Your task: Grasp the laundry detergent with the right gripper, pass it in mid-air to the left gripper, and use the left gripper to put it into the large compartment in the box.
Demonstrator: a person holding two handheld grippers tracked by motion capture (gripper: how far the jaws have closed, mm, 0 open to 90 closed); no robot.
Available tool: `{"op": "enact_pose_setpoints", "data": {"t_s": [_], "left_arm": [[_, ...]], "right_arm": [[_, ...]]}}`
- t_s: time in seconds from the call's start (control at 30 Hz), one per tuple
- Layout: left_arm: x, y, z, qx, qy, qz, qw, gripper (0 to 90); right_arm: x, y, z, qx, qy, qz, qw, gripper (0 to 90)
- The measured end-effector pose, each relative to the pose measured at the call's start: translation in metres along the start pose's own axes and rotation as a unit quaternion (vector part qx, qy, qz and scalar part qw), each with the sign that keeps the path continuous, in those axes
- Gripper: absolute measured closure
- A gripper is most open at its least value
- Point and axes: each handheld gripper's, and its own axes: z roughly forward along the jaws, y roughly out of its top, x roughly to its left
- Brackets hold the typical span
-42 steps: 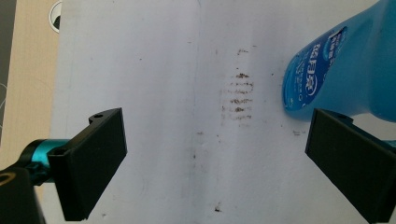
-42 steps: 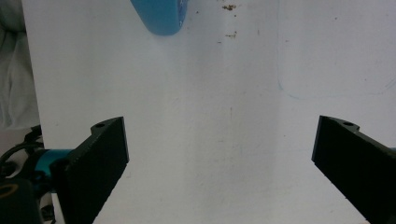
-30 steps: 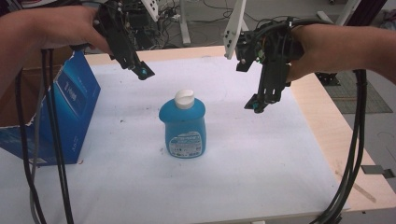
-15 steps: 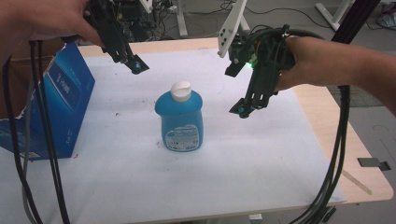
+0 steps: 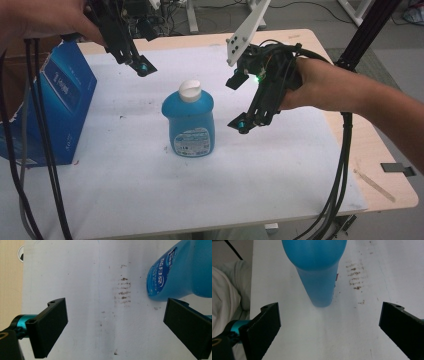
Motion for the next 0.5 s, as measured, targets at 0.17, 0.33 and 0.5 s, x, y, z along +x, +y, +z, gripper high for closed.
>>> {"op": "enact_pose_setpoints", "data": {"t_s": [0.17, 0.33, 0.5], "left_arm": [[0.0, -0.002, 0.002, 0.001, -0.003, 0.001, 1.0, 5.4], [-0.001, -0.003, 0.003, 0.003, -0.004, 0.002, 1.0, 5.4], [0.0, -0.003, 0.003, 0.0, -0.003, 0.001, 1.0, 5.4]], "right_arm": [[0.0, -0.004, 0.006, -0.04, 0.004, 0.006, 0.9992, 3.1], [0.0, -0.007, 0.016, -0.055, 0.013, 0.008, 0.9984, 3.1], [0.0, -0.011, 0.027, -0.076, 0.02, 0.012, 0.9969, 3.1]]}}
